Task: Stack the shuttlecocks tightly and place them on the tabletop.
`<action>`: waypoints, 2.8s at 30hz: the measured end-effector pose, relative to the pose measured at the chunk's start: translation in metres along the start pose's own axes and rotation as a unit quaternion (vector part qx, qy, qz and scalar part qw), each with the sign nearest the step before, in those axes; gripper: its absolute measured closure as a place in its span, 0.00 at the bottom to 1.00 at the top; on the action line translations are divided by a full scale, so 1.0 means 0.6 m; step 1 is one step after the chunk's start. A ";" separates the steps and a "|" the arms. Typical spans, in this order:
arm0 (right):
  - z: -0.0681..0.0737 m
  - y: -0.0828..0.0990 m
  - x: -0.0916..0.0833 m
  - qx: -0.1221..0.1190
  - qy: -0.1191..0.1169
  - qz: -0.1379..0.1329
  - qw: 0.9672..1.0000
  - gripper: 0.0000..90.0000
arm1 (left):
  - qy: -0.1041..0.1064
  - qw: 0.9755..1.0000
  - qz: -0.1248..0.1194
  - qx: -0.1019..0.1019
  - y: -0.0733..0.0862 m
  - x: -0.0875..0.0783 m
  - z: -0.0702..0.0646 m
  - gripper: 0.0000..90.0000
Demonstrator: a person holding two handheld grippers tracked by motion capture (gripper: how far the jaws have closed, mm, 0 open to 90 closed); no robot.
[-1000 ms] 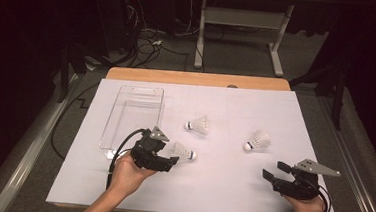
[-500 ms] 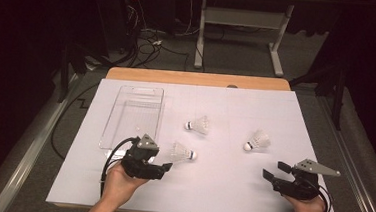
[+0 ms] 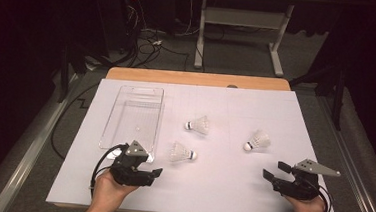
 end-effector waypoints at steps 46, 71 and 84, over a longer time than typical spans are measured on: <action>0.001 0.000 0.002 0.001 0.002 0.003 1.000 0.33 | -0.103 0.978 -0.090 -0.157 0.133 -0.038 0.135 0.36; 0.023 -0.026 0.016 -0.003 -0.006 -0.009 1.000 0.35 | -0.106 0.979 -0.083 -0.155 0.137 -0.024 0.142 0.37; 0.044 -0.049 0.022 0.014 -0.008 -0.042 0.999 0.35 | -0.101 0.979 -0.083 -0.158 0.137 -0.023 0.140 0.37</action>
Point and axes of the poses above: each handheld gripper's, and its own axes: x roughly forward along the jaws, y roughly out of its underside, z roughly to its left, the point moved 5 cm from there along x, roughly forward along the jaws, and after that the axes turned 10 degrees about -y, right-handed, at the moved point
